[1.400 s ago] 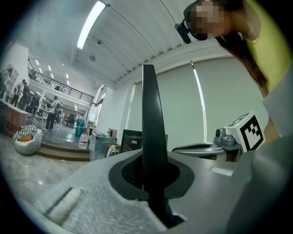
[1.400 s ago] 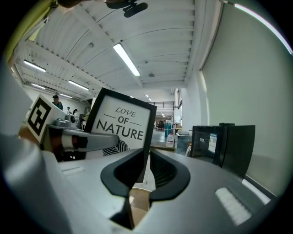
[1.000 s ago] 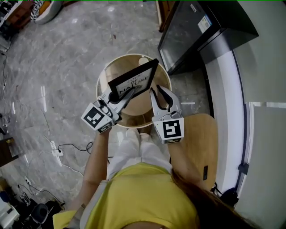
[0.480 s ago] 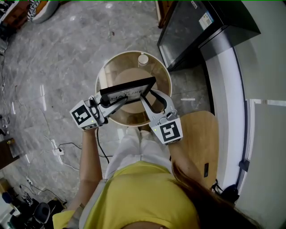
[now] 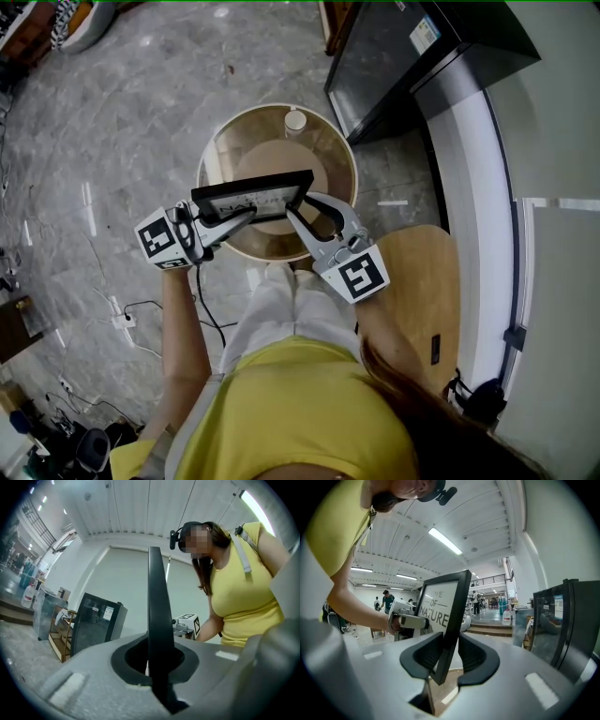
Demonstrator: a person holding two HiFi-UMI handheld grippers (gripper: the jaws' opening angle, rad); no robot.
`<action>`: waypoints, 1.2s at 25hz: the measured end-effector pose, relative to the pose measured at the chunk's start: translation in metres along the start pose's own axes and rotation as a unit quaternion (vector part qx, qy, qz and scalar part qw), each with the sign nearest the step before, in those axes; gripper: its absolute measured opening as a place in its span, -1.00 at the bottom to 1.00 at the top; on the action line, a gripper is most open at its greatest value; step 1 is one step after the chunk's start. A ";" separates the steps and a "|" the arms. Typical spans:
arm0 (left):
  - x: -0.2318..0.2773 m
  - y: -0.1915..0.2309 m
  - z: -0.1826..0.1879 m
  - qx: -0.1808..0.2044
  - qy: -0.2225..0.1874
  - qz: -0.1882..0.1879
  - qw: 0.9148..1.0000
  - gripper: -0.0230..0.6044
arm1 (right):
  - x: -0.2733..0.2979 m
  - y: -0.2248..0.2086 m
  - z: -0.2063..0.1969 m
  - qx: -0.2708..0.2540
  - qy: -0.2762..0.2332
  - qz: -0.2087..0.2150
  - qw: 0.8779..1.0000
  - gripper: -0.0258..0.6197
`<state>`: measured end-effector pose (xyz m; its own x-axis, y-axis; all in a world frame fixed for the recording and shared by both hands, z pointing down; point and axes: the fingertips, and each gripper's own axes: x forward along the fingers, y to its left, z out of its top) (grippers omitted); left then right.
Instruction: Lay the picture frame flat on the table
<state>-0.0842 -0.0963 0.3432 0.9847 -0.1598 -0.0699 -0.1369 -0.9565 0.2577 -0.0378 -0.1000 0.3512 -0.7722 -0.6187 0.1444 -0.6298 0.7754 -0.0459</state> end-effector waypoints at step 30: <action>0.016 0.074 -0.109 -0.120 0.018 0.213 0.970 -0.10 | -0.017 -0.041 -0.087 0.054 0.019 -0.130 0.990 -0.67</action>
<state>-0.0672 -0.1430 0.4664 0.8486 -0.5140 0.1252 -0.5065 -0.7210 0.4728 0.0081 -0.1099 0.4370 -0.5804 -0.7888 0.2023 -0.8137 0.5713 -0.1068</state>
